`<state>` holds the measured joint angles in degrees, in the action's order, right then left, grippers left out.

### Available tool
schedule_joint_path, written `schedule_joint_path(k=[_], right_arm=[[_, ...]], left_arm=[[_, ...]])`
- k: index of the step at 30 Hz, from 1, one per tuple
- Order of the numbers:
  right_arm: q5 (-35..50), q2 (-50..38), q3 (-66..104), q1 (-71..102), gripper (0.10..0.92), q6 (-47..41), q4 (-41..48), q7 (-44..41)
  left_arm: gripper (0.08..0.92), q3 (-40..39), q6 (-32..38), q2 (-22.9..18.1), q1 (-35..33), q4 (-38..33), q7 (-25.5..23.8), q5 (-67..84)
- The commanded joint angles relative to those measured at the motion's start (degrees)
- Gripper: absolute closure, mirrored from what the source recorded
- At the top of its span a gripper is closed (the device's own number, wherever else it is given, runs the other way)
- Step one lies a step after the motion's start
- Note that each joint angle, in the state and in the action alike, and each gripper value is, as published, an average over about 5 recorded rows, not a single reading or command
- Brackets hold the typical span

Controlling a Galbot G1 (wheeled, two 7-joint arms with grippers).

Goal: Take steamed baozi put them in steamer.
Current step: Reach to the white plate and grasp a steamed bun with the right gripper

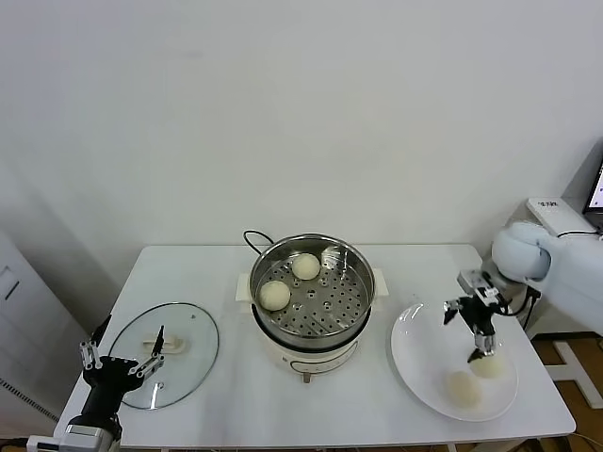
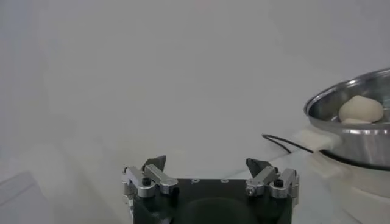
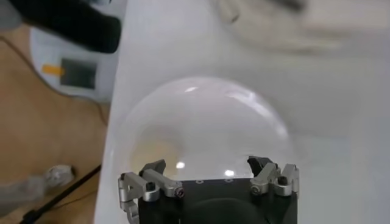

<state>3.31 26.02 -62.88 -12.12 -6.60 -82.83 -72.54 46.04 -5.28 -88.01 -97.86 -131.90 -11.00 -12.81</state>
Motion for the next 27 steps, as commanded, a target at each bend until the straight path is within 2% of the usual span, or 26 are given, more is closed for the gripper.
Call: schedule_joint_path(k=[1, 12, 15, 18, 27], right_arm=[[-6.2, -3.0, 7.0, 13.5, 0.203, 1.6, -1.0, 0.3], [-6.8, -1.2, 8.6, 16.4, 0.204, 2.1, -0.3, 4.8], [-7.5, -1.1, 8.7, 16.6, 0.226, 2.6, -0.6, 5.7], [-8.1, -1.1, 8.9, 16.4, 0.282, 3.2, -0.8, 6.4], [-7.8, -1.3, 7.5, 11.8, 0.532, 3.6, -1.6, 5.9]], left_arm=[[0.177, 0.0, 0.0, 0.0, 0.0, 0.0, 0.0, -0.2], [0.177, 0.0, 0.2, -0.3, -0.6, 0.0, 0.0, -0.3], [0.177, 0.0, 0.3, -0.3, -0.6, 0.0, 0.0, -0.3], [0.177, 0.1, 0.3, -0.4, -0.5, 0.0, 0.0, -0.3], [0.177, 0.0, 0.6, -0.7, -0.5, 0.0, 0.0, -0.4]])
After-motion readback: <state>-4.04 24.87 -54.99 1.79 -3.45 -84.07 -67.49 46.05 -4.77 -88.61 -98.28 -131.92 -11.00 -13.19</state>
